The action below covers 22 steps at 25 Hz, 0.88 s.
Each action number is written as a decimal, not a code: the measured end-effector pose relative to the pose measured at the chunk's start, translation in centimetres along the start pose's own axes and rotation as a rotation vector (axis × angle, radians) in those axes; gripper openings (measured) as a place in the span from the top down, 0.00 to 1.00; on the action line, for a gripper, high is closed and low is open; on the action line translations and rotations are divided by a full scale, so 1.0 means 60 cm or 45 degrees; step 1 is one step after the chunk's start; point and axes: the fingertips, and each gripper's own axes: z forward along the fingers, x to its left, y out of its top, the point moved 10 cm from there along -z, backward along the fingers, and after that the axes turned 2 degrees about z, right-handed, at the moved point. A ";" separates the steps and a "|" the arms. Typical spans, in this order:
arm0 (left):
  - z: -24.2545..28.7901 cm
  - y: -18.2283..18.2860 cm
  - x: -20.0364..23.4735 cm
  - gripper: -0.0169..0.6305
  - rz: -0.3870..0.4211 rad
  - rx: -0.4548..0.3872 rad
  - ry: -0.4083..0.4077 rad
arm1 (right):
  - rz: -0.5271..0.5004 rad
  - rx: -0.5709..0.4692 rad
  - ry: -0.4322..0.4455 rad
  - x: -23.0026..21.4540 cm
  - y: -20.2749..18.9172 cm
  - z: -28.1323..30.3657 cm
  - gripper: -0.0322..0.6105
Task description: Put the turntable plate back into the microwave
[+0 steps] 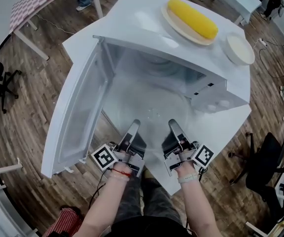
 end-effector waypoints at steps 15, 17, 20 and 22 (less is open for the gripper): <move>0.059 0.036 0.014 0.92 0.026 -0.012 0.047 | 0.006 -0.059 0.002 -0.018 0.031 0.062 0.89; 0.063 0.038 0.014 0.92 0.025 -0.018 0.054 | 0.017 -0.067 0.004 -0.019 0.033 0.068 0.89; 0.066 0.039 0.014 0.92 0.020 -0.030 0.063 | 0.027 -0.071 -0.002 -0.022 0.035 0.073 0.89; 0.067 0.040 0.013 0.92 0.022 -0.037 0.072 | 0.027 -0.068 -0.007 -0.023 0.036 0.076 0.89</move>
